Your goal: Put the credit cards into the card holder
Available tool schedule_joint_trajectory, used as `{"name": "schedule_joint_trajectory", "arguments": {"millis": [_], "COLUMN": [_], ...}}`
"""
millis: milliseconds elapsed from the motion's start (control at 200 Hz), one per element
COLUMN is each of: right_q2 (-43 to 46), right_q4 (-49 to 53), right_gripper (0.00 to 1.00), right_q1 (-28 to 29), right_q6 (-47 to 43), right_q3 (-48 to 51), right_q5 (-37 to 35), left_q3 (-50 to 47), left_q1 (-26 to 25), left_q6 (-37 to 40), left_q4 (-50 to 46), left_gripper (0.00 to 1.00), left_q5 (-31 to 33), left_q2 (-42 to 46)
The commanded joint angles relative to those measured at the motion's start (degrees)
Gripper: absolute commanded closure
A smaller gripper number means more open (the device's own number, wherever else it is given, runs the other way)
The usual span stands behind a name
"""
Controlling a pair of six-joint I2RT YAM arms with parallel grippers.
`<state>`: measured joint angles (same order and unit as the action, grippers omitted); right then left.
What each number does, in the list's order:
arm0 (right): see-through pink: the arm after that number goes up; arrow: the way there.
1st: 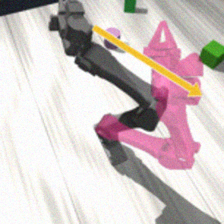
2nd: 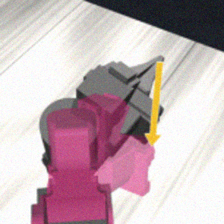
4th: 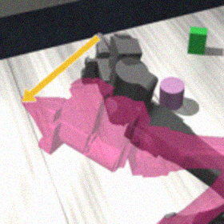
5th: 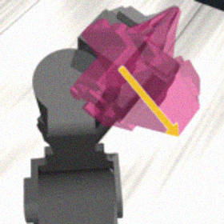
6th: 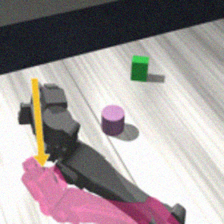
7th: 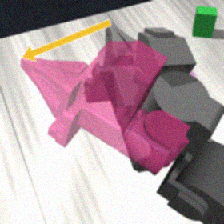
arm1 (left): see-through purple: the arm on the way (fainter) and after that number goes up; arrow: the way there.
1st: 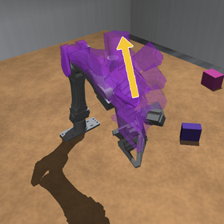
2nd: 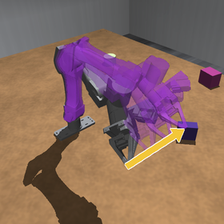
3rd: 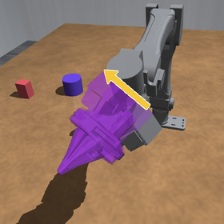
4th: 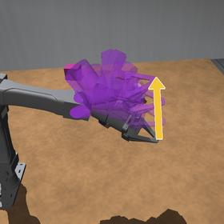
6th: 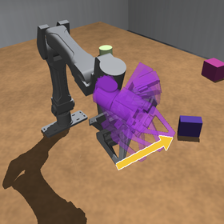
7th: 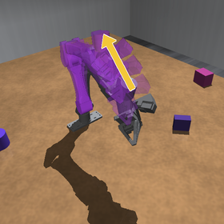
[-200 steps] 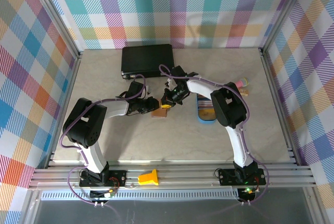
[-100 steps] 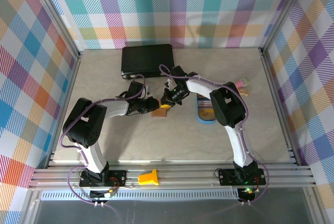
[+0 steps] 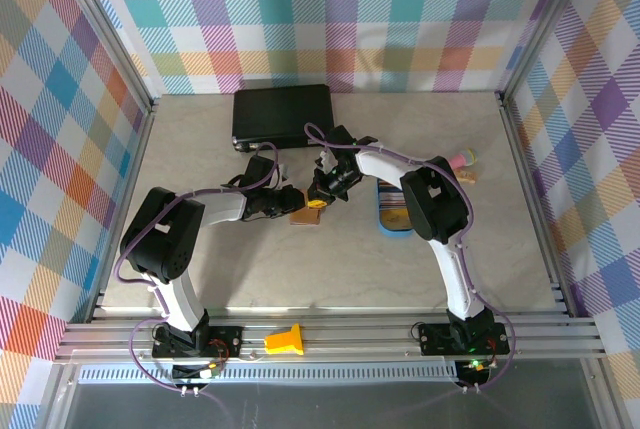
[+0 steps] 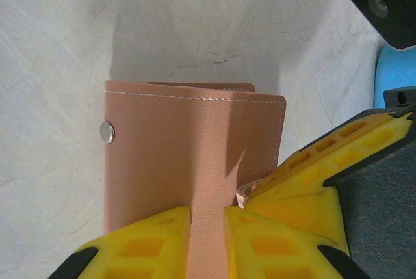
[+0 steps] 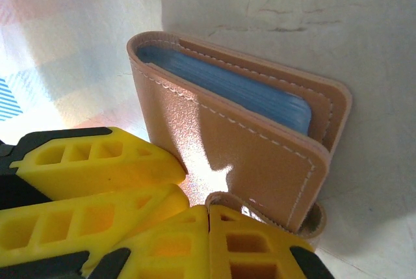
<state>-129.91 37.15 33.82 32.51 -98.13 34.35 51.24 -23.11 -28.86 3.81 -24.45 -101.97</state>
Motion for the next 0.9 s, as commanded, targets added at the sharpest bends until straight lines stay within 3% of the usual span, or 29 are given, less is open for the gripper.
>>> {"name": "schedule_joint_trajectory", "arguments": {"millis": [0,895], "right_q2": [-3.4,-7.4], "right_q4": [3.3,6.5], "right_gripper": [1.00,1.00], "right_q1": [1.2,3.0], "right_q6": [0.3,0.2], "right_q3": [-0.5,2.9], "right_q5": [-2.2,-11.4], "left_q3": [-0.5,-0.9], "left_q1": [0.0,0.9], "left_q6": [0.3,0.1], "left_q4": [-0.8,-0.7], "left_gripper": [0.79,0.79], "left_q5": [-1.3,-1.0], "left_q2": [-1.9,0.0]}}
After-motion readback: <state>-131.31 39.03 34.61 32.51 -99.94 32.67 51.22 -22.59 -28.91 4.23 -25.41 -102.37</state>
